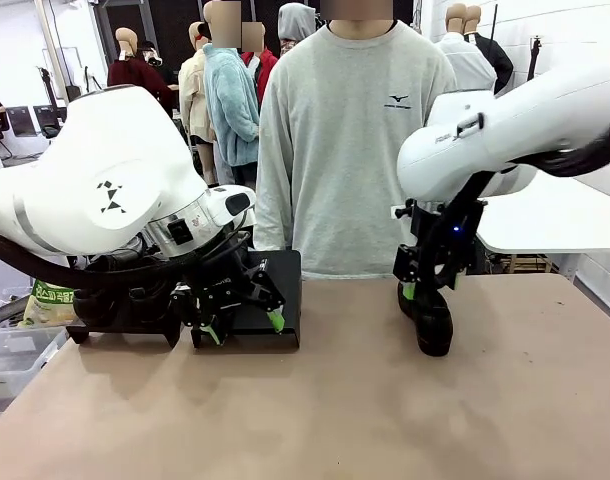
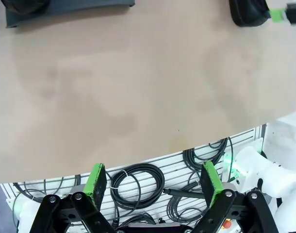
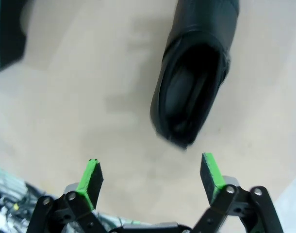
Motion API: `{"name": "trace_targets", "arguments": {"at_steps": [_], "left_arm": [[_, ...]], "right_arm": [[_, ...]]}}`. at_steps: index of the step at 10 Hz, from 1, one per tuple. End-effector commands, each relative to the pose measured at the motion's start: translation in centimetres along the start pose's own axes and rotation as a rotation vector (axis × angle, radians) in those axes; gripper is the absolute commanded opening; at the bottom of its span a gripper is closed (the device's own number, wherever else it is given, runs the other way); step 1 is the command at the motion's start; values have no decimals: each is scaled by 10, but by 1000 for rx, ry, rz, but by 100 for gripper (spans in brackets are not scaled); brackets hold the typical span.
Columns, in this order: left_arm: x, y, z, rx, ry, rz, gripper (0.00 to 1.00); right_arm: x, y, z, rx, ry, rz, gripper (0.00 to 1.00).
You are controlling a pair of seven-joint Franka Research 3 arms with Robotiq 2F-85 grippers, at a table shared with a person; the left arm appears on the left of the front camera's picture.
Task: Organize the shoes by placing them on the stand.
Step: Pick up one Shoe and place it in the middle of the table.
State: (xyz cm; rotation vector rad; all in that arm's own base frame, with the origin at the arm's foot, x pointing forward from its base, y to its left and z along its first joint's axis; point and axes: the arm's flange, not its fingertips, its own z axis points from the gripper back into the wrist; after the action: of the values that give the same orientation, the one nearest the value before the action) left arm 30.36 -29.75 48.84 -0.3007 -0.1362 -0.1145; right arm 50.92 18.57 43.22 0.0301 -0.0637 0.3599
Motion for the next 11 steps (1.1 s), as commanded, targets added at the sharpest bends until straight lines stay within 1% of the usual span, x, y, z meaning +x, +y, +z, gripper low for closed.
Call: {"name": "trace_targets", "arguments": {"at_steps": [1, 3, 5, 8, 11], "left_arm": [[3, 0, 2, -19, 7, 0, 100], [3, 0, 2, -19, 7, 0, 100], [3, 0, 2, -19, 7, 0, 100], [3, 0, 2, -19, 7, 0, 100], [3, 0, 2, -19, 7, 0, 100]], "right_arm": [[29, 12, -21, -58, 0, -31, 100], [40, 19, -43, -65, 41, -38, 100], [42, 20, -62, -63, 66, -78, 100], [42, 23, -95, -52, 83, -136, 100], [44, 21, -108, -46, 83, -192, 100]]}}
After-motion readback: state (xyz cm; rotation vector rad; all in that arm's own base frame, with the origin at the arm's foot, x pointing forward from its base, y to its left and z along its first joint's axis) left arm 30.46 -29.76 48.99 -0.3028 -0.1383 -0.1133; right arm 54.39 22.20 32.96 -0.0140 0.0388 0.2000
